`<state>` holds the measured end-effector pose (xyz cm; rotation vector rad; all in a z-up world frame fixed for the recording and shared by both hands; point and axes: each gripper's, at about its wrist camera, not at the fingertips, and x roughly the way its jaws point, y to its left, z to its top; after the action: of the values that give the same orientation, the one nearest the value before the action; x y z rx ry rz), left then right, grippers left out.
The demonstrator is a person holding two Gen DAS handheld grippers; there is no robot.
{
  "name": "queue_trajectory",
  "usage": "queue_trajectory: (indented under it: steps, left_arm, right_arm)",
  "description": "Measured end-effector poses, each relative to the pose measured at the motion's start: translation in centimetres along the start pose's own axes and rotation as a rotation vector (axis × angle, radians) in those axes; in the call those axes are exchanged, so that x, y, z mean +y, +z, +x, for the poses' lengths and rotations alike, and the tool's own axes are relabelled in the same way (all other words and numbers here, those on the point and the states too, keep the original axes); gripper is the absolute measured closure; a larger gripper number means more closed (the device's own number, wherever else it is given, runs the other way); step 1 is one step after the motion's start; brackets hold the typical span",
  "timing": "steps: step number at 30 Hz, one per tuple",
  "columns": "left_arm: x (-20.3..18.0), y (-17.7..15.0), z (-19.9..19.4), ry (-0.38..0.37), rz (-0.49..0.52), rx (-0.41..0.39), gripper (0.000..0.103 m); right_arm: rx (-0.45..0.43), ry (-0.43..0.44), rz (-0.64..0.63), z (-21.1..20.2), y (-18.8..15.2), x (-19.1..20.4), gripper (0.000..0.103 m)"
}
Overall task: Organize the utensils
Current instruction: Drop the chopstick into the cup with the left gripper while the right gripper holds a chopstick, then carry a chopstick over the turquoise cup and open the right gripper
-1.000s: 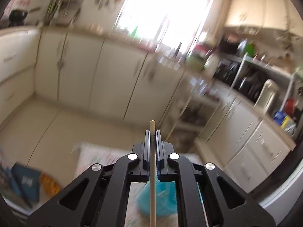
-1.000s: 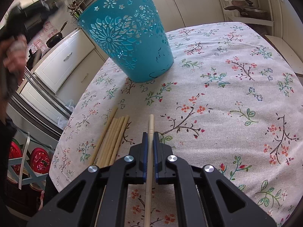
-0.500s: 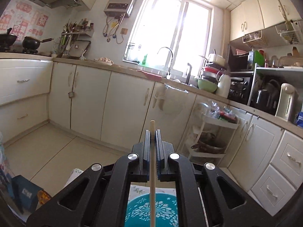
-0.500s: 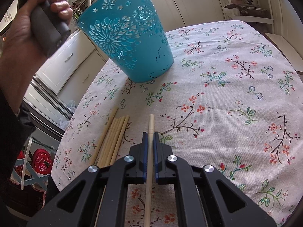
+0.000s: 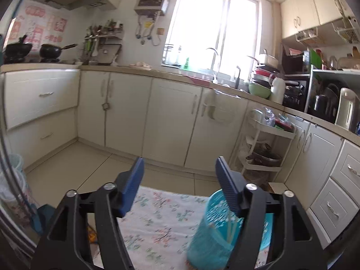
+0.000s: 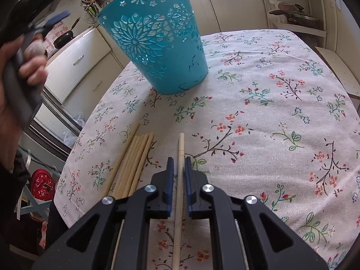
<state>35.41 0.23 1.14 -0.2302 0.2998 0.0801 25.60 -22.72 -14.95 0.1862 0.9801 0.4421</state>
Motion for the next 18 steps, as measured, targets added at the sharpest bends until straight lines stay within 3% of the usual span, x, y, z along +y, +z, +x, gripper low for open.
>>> queue_trajectory:
  steps: [2, 6, 10, 14, 18]
  left_arm:
    - [2.4, -1.7, -1.1, 0.034, -0.022, 0.039, 0.033]
    - [6.4, -6.4, -1.2, 0.079, -0.079, 0.191, 0.033]
    - [9.1, -11.4, -0.4, 0.088, -0.142, 0.337, 0.033]
    - [9.6, -14.6, 0.8, 0.062, -0.161, 0.430, 0.033]
    - [9.7, -14.7, 0.9, 0.039, -0.174, 0.421, 0.033]
  right_arm:
    - [-0.014, -0.065, -0.054, 0.2, -0.2, 0.8, 0.099]
    - [-0.016, -0.130, -0.126, 0.3, -0.2, 2.0, 0.097]
    - [-0.058, -0.011, 0.001, -1.8, 0.1, 0.3, 0.097]
    - [-0.215, 0.131, 0.046, -7.7, 2.7, 0.3, 0.097]
    - [-0.398, 0.229, 0.047, -12.7, 7.8, 1.7, 0.097]
